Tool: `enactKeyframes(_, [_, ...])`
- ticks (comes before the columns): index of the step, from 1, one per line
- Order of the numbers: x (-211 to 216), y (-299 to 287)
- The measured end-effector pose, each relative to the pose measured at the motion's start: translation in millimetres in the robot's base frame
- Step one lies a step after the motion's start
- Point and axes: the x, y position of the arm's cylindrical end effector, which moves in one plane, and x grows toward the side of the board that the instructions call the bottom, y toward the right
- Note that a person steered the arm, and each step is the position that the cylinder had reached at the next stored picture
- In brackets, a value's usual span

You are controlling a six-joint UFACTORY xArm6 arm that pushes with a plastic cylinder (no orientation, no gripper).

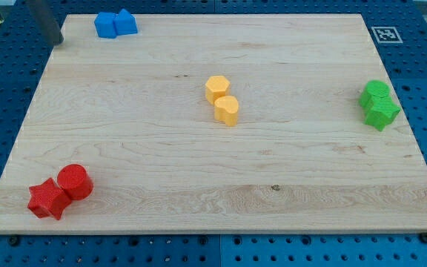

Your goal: Separate the cube from the triangle

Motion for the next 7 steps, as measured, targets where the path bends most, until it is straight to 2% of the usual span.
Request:
enactKeyframes(1, [-50.9,6.5])
enactKeyframes(2, [-56.2,20.4])
enactKeyframes(4, [-53.0,85.4])
enactKeyframes(5, [-23.0,85.5])
enactKeyframes(7, [-0.2,92.0])
